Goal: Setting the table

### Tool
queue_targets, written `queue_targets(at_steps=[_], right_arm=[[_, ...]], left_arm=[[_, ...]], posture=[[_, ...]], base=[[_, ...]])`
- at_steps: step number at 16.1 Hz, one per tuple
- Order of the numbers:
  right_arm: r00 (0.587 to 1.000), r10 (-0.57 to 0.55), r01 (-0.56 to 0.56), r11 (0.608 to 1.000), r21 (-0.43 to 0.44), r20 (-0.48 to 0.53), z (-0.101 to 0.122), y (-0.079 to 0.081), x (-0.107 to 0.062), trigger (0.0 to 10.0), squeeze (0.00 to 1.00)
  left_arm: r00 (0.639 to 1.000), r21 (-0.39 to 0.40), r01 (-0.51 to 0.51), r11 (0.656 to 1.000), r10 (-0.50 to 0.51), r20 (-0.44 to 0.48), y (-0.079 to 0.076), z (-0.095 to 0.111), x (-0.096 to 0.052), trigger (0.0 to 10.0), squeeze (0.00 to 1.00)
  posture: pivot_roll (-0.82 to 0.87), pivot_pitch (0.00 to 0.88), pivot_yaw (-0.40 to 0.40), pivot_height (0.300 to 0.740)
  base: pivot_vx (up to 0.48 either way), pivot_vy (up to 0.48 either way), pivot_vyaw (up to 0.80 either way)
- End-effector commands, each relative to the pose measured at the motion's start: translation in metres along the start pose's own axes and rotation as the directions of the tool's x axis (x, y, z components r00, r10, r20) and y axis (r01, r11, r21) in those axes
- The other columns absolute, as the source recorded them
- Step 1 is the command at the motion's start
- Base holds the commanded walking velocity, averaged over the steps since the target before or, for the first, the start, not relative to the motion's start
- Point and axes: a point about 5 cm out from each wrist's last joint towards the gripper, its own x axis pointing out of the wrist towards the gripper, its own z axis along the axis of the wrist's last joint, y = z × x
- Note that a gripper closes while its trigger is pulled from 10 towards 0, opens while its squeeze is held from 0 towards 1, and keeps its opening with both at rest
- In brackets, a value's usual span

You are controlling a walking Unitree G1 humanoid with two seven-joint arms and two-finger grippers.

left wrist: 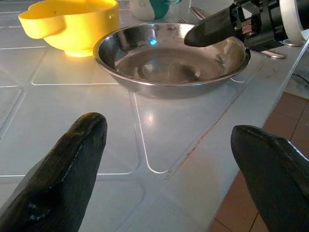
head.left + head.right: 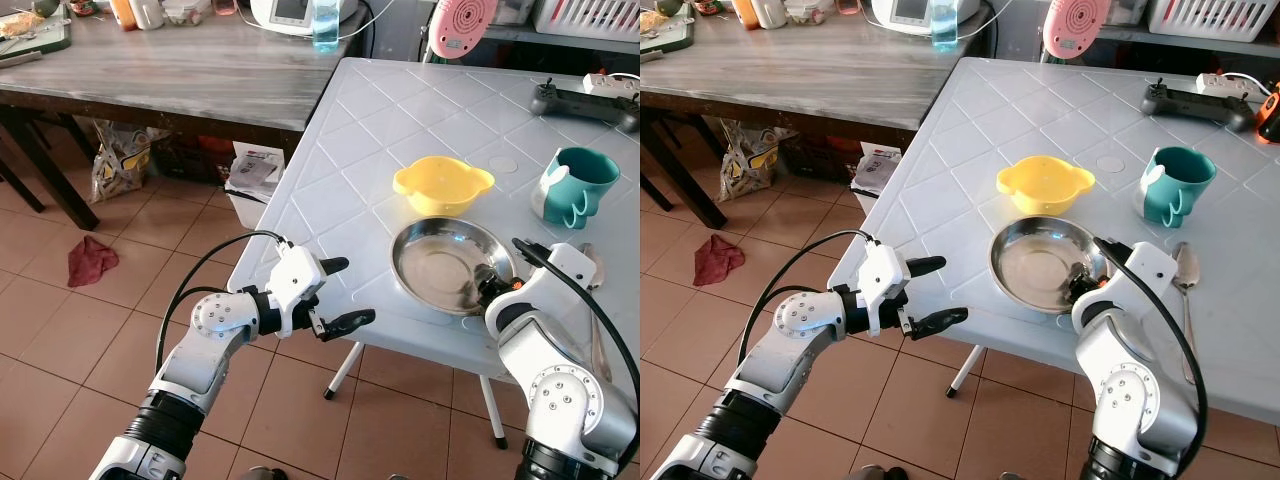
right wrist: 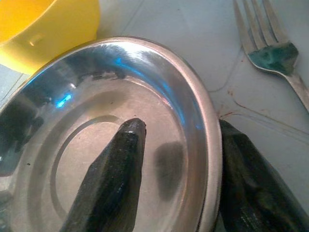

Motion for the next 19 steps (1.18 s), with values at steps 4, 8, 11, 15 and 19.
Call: queue_targets(at_steps=[4, 8, 11, 15, 19], right_arm=[[1.0, -0.004, 0.004, 1.0, 0.016, -0.021, -0.0025, 0.0001, 0.0004, 0.0, 0.0], [1.0, -0.008, 0.008, 1.0, 0.027, -0.026, -0.003, -0.0006, 0.0008, 0.0, 0.0], [0.999, -0.009, 0.011, 0.999, 0.047, -0.033, -0.004, -0.0001, 0.001, 0.0, 0.0], [0.999, -0.016, 0.019, 0.997, 0.072, -0.038, -0.0046, -0.0023, 0.0015, 0.0, 0.0], [0.998, -0.007, 0.015, 0.993, 0.119, -0.062, -0.0084, -0.0017, 0.0019, 0.0, 0.0]], left_arm=[[1.0, 0.016, 0.021, 1.0, -0.021, -0.016, -0.0022, -0.002, 0.0004, 10.0, 0.0], [1.0, 0.016, 0.021, 1.0, -0.021, -0.015, -0.0028, -0.0023, 0.0004, 10.0, 0.0], [1.0, 0.017, 0.023, 1.0, -0.023, -0.017, -0.0025, -0.0026, 0.0, 10.0, 0.0], [1.0, 0.02, 0.024, 1.0, -0.023, -0.016, -0.0023, -0.0024, -0.0001, 10.0, 0.0], [1.0, 0.026, 0.021, 0.999, -0.021, -0.015, -0.0013, -0.0014, 0.0005, 10.0, 0.0]], posture=[[-0.01, 0.146, 0.035, 0.714], [-0.01, 0.145, 0.036, 0.714], [-0.01, 0.145, 0.034, 0.714], [-0.01, 0.141, 0.037, 0.714], [0.0, 0.139, 0.037, 0.714]], base=[[0.0, 0.0, 0.0], [0.0, 0.0, 0.0], [0.0, 0.0, 0.0], [0.0, 0.0, 0.0], [0.0, 0.0, 0.0]])
